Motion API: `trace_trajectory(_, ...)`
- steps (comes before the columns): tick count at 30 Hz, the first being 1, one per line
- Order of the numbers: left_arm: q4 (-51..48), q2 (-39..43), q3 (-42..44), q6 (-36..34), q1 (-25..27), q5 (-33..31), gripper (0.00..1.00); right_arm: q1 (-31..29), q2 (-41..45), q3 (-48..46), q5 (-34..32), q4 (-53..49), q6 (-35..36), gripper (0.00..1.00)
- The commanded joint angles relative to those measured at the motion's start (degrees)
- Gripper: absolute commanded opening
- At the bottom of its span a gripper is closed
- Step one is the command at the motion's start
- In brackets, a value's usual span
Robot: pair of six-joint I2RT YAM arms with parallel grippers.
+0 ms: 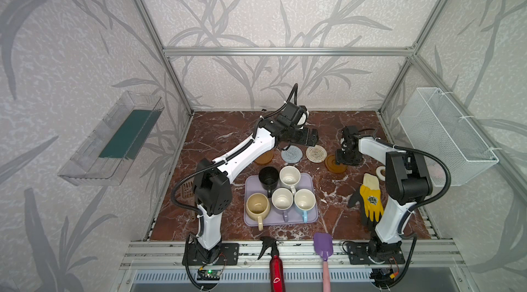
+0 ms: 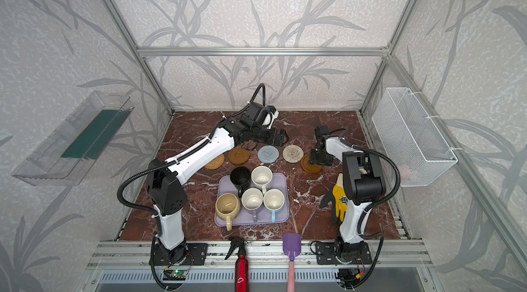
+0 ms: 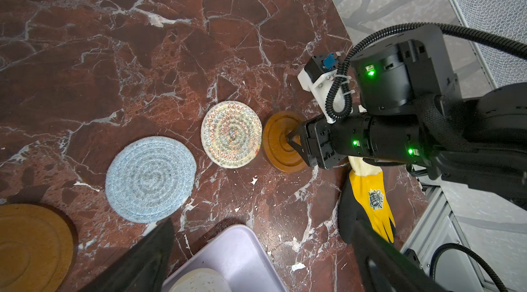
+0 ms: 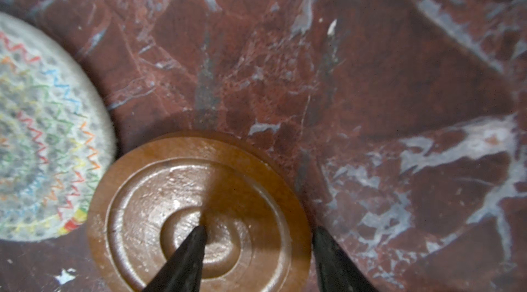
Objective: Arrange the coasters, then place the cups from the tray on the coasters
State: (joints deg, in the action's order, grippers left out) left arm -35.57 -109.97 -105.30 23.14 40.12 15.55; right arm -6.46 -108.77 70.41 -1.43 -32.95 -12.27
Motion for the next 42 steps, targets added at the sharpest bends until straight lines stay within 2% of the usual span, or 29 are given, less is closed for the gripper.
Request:
trace_trajectory(1, -0.06, -0.68, -1.42, -0.04, -0.28, -0.52, 0.99, 0.48, -1.57, 1.99, -1.83, -2.56, 0.63, 0.59)
trace_trajectory(14, 1.54, 0.62, 0.59, 0.94, -1.07, 1.99, 0.99, 1.47, -4.77, 4.73, -8.14, -5.74, 0.96, 0.53)
trace_trajectory(36, 3.59, 2.21, 3.96, 1.47, -2.54, 1.9, 0.99, 3.2, -13.38, 18.25, -8.2, -10.73, 2.79, 0.51)
trace_trajectory(42, 4.07, 2.28, 4.27, 1.69, -2.79, 2.07, 0.99, 3.2, -12.68, 17.89, -8.15, -9.84, 2.87, 0.51)
